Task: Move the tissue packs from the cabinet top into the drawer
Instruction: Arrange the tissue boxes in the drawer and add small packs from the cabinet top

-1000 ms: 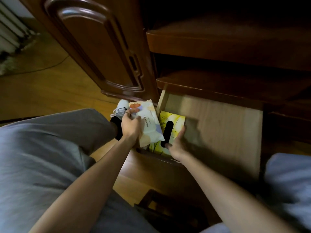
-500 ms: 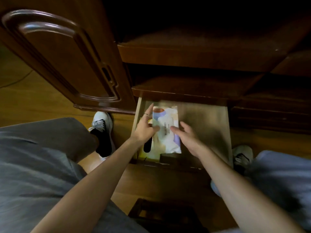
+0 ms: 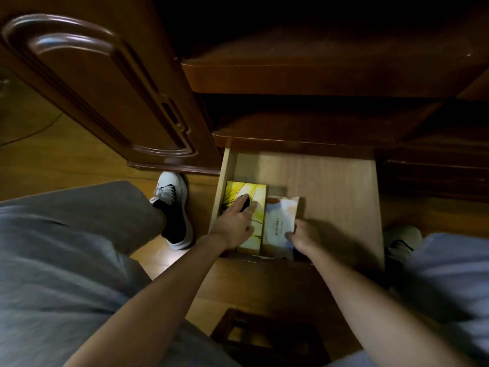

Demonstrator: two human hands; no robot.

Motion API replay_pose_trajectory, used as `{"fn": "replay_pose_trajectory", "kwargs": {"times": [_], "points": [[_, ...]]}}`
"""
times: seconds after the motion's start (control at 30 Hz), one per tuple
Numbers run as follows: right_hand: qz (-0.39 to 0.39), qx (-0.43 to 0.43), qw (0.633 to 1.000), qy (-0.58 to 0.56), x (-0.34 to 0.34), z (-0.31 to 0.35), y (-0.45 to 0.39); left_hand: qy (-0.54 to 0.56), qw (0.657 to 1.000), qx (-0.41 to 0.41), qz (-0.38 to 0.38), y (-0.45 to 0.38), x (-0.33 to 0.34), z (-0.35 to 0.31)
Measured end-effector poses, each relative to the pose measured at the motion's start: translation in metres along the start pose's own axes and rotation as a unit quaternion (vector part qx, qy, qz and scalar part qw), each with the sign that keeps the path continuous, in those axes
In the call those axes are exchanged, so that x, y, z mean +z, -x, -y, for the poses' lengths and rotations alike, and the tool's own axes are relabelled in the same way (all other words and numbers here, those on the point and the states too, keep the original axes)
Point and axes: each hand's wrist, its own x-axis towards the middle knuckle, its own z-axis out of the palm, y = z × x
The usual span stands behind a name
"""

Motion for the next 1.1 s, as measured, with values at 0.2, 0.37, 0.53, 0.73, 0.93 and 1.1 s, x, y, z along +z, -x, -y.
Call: {"fn": "replay_pose_trajectory", "kwargs": {"times": [0.2,0.37,0.53,0.73,0.93,1.1], "points": [[-0.05,0.028,0.983,0.175,-0.013,0.014,-0.002,-0.012,1.0,0.0,0.021,-0.005,-0.003,-0.002],[-0.069,0.026,0.985,0.154,-0.022,0.024,0.02,-0.045,0.997,0.011,0.058,-0.005,-0.019,-0.009],[-0.023,-0.051,0.991,0.124,-0.079,0.063,0.058,-0.053,0.997,-0.008,0.06,0.002,-0.074,-0.036],[-0.213,-0.342,0.912,0.073,-0.206,0.173,0.152,-0.034,0.894,0.15,-0.421,0.034,-0.231,-0.097],[-0.488,-0.53,0.681,0.131,-0.324,0.275,0.239,-0.007,0.735,0.184,-0.653,0.051,-0.396,-0.125],[-0.419,-0.373,0.805,0.191,-0.365,0.325,0.212,-0.064,0.866,0.107,-0.484,0.015,-0.462,-0.128]]}}
